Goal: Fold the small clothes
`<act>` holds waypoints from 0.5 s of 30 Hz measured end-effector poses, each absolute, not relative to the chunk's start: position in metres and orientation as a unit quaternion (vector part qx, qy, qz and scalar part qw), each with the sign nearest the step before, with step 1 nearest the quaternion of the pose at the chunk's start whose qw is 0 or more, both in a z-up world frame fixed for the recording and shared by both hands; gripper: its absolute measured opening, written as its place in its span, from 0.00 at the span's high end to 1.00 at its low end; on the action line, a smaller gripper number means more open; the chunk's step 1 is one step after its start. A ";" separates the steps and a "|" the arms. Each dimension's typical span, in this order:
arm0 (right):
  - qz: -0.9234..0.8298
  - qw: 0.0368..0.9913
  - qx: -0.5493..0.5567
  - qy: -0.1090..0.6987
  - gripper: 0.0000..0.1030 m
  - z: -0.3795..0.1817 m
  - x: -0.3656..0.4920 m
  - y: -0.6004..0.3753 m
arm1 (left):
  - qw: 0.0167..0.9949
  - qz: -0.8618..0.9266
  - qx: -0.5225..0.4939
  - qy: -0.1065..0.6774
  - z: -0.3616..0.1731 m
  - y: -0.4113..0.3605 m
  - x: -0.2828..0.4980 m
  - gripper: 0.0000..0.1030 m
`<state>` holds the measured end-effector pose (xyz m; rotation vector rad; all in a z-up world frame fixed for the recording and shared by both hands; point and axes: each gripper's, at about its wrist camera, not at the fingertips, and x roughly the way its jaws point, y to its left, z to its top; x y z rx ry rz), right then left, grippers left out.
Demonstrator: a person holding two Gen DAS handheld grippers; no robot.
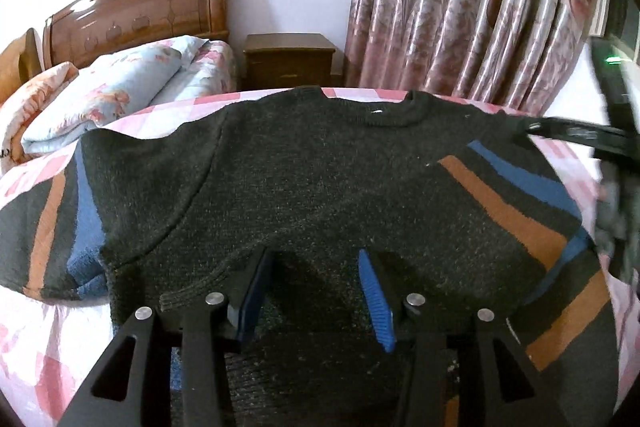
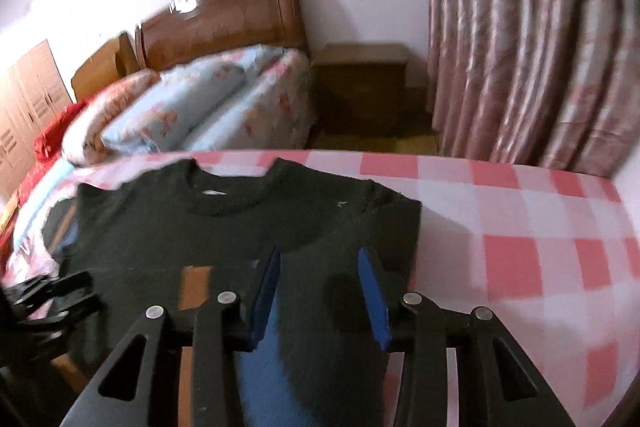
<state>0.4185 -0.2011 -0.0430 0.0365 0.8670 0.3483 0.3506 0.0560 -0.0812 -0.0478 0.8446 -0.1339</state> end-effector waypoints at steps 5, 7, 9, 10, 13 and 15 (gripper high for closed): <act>0.150 0.880 0.028 0.451 0.00 -0.058 0.438 -0.208 | 0.910 -0.064 -0.026 0.409 -0.081 0.056 0.351 0.55; 0.145 0.892 0.026 0.427 0.00 -0.048 0.434 -0.210 | 0.910 -0.063 -0.024 0.409 -0.080 0.056 0.351 0.55; 0.142 0.899 0.024 0.414 0.00 -0.044 0.432 -0.210 | 0.910 -0.063 -0.024 0.409 -0.081 0.056 0.352 0.55; 0.141 0.897 0.018 0.420 0.00 -0.047 0.435 -0.209 | 0.910 -0.063 -0.024 0.409 -0.081 0.055 0.352 0.55; 0.139 0.885 -0.013 0.443 0.00 -0.064 0.445 -0.203 | 0.910 -0.060 -0.020 0.410 -0.081 0.055 0.353 0.55; 0.137 0.882 -0.015 0.450 0.00 -0.059 0.448 -0.202 | 0.910 -0.055 -0.011 0.411 -0.081 0.053 0.353 0.55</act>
